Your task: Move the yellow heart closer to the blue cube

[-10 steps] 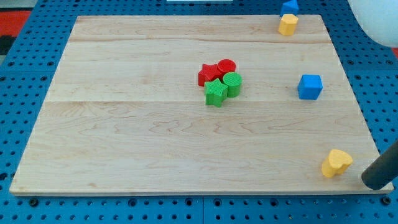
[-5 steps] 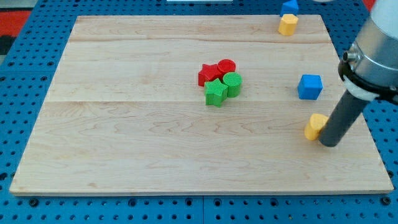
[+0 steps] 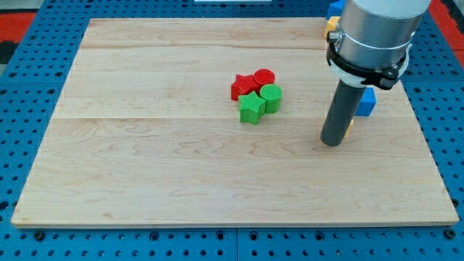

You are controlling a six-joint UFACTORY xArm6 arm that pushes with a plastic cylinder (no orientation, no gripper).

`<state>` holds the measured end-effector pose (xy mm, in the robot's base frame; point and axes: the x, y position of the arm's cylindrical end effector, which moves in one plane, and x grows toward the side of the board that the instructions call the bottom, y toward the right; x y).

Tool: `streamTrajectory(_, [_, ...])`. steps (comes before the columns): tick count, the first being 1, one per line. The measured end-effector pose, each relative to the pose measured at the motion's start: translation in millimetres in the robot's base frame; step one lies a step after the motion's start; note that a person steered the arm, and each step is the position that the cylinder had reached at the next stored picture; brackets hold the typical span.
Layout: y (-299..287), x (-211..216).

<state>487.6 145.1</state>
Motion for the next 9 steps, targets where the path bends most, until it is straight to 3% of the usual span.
streamTrajectory(3, [-35, -39])
streamTrajectory(7, [21, -38])
streamTrajectory(9, [6, -13])
